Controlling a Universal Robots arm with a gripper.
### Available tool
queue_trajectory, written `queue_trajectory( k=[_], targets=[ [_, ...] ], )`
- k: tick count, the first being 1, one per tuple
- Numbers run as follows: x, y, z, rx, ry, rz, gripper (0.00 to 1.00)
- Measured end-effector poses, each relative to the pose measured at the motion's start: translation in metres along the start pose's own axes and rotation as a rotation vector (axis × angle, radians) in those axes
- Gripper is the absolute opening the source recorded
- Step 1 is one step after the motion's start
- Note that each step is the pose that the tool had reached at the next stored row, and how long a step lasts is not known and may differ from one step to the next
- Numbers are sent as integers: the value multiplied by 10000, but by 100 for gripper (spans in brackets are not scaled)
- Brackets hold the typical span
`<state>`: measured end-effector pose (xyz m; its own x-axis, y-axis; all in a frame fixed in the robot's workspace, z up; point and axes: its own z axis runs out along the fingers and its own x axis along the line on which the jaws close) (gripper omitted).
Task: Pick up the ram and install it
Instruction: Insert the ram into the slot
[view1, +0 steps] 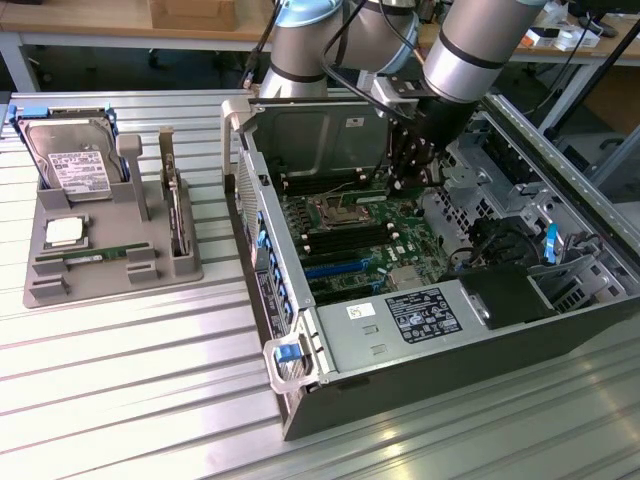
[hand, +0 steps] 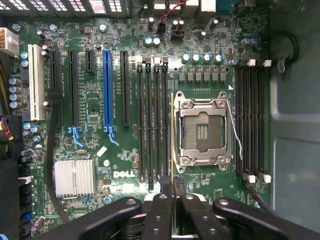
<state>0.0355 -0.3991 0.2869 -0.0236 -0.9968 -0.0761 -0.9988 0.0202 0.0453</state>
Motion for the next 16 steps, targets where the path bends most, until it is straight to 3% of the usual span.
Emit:
queue_trajectory(
  k=[16],
  targets=[
    [8,-5,107,0,1,0,12]
  ],
)
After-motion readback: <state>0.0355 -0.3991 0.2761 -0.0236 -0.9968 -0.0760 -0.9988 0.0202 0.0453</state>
